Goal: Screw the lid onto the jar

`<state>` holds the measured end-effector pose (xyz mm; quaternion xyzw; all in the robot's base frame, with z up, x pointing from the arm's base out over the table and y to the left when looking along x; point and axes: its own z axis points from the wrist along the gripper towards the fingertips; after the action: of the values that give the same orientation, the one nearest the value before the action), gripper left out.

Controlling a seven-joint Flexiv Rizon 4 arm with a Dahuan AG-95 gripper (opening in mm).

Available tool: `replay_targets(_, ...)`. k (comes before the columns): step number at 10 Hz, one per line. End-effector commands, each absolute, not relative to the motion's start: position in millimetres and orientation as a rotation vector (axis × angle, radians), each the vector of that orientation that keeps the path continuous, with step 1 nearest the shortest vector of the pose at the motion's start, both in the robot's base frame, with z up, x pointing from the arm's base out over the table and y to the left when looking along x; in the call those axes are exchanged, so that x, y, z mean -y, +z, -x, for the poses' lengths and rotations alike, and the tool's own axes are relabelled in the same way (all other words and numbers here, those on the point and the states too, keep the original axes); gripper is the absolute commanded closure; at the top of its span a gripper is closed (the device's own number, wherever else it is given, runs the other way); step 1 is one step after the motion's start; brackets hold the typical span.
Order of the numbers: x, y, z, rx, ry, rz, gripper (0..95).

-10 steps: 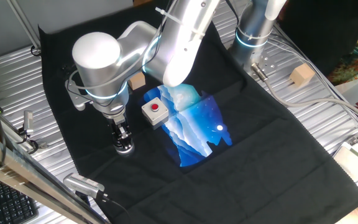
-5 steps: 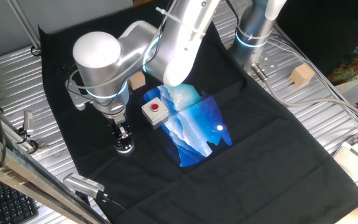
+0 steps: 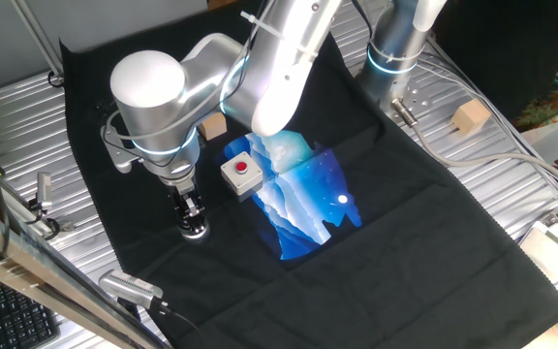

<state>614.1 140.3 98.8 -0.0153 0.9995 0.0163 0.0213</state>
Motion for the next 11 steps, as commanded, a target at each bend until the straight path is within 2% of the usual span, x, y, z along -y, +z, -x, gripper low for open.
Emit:
replay_targets(1,-139.5,97.9,-613.4,-3.1,0.051,0.038,95.0)
replay_targets(11,-137.2,96.4,-612.0,-3.087,0.07,0.022,95.0)
